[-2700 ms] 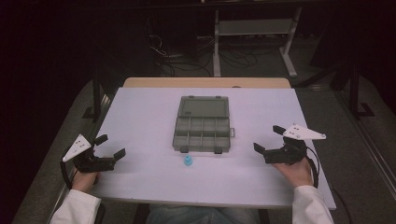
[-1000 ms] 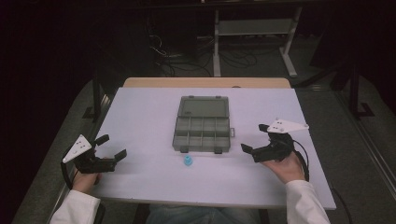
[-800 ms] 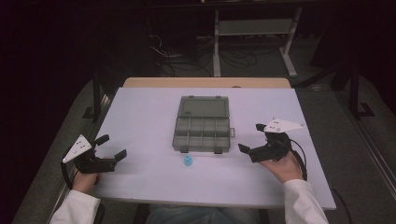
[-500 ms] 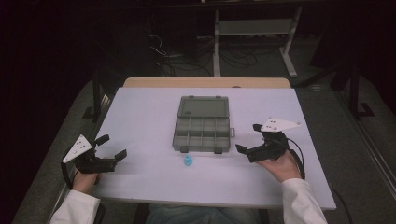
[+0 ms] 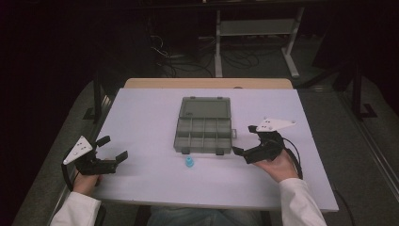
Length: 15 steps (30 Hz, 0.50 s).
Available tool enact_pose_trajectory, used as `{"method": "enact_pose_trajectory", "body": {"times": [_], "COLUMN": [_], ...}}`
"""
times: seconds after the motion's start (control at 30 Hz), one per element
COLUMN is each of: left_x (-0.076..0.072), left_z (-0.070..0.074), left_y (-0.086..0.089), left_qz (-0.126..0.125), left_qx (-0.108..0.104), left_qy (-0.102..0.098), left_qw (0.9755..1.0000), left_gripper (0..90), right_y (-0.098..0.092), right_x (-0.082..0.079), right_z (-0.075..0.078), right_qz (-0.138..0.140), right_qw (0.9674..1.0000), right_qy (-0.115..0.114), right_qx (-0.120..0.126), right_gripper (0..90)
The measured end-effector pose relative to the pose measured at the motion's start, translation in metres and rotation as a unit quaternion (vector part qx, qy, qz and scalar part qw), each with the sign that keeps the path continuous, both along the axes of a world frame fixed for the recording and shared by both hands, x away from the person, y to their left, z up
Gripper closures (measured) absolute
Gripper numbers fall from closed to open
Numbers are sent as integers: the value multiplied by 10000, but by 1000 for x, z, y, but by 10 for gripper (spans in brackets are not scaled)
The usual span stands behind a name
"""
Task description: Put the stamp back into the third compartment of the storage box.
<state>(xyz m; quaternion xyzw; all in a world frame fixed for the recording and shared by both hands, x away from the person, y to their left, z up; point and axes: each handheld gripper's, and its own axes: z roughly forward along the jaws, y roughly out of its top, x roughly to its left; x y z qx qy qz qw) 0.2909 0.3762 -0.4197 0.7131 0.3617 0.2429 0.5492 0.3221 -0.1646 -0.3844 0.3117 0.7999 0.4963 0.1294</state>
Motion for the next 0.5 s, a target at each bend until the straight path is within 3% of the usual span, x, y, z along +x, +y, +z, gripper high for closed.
{"method": "enact_pose_trajectory", "body": {"times": [0.23, 0.5], "left_x": [0, 0], "left_z": [0, 0], "left_y": [0, 1], "left_qz": [-4, -15], "left_qx": [8, 61], "left_qy": [4, 59], "left_qw": [10000, 10000], "left_gripper": [0, 0], "right_y": [8, 20], "right_x": [1, 3], "right_z": [0, 2], "right_qz": [103, 249], "right_qw": [9999, 9996], "right_qy": [83, 0], "right_qx": [-47, -135], "right_gripper": [0, 0]}}
